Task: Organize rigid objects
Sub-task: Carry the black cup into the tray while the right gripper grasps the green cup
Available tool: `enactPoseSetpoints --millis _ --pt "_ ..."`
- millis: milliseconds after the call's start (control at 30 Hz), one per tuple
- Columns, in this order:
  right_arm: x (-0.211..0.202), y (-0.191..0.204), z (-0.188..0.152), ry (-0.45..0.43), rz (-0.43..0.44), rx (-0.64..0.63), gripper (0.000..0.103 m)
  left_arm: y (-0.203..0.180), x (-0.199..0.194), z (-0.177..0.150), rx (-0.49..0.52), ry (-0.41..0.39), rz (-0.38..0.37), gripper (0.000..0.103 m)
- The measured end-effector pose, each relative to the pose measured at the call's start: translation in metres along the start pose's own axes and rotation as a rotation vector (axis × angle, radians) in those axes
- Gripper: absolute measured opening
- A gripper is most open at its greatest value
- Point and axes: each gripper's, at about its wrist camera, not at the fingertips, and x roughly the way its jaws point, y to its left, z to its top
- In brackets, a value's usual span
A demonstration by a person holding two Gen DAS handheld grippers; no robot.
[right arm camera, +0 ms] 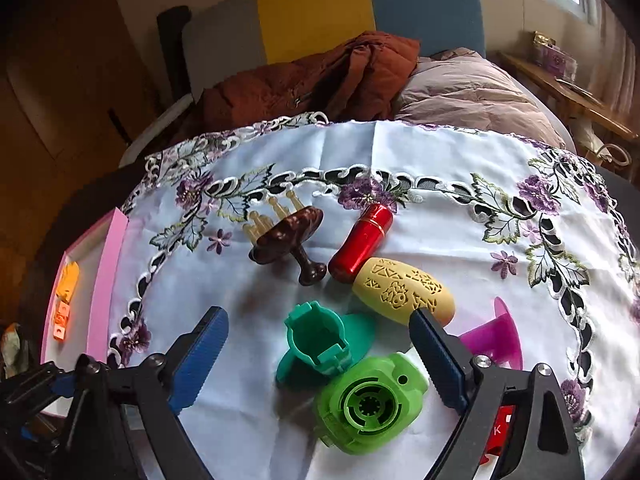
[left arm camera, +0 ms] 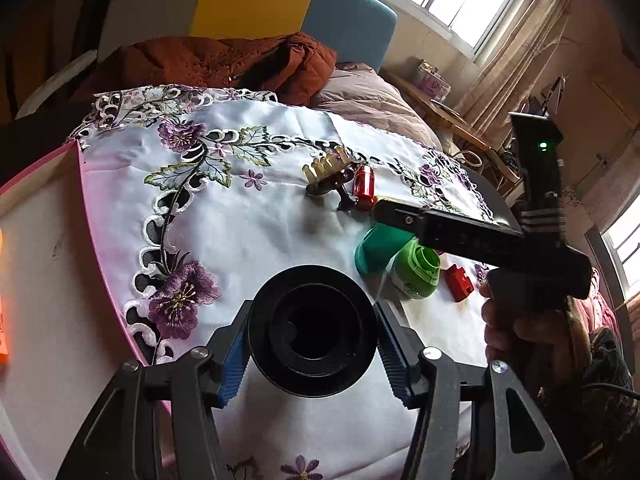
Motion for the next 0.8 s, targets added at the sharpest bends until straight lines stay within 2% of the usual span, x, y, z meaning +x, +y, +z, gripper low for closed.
enactPoseSetpoints --millis 167,233,267,333,467,567,800 --pt "0.011 0.002 -0.001 0.026 -0.008 -0.016 0.075 0.004 -0.021 -0.004 -0.008 -0.036 -0.008 0.058" --pt "0.018 0.004 -0.002 0.052 -0.010 -0.032 0.059 0.007 -0.029 -0.006 -0.013 -0.048 -0.007 0.058" --pt "0.022 0.007 -0.004 0.073 -0.006 -0.046 0.032 0.010 -0.033 -0.007 -0.020 -0.055 -0.005 0.058" --pt "0.024 0.013 -0.006 0.088 -0.012 -0.081 0.031 0.019 -0.043 -0.009 -0.042 -0.071 -0.002 0.058" --pt "0.019 0.027 -0.009 0.082 0.038 -0.138 0.030 0.046 -0.067 -0.011 -0.104 -0.111 0.032 0.058" --pt "0.023 0.037 -0.014 0.119 0.084 -0.161 0.031 0.070 -0.082 -0.010 -0.123 -0.137 0.092 0.058" --pt "0.023 0.055 -0.021 0.124 0.083 -0.238 0.031 0.139 -0.087 0.013 -0.180 -0.156 0.217 0.058"
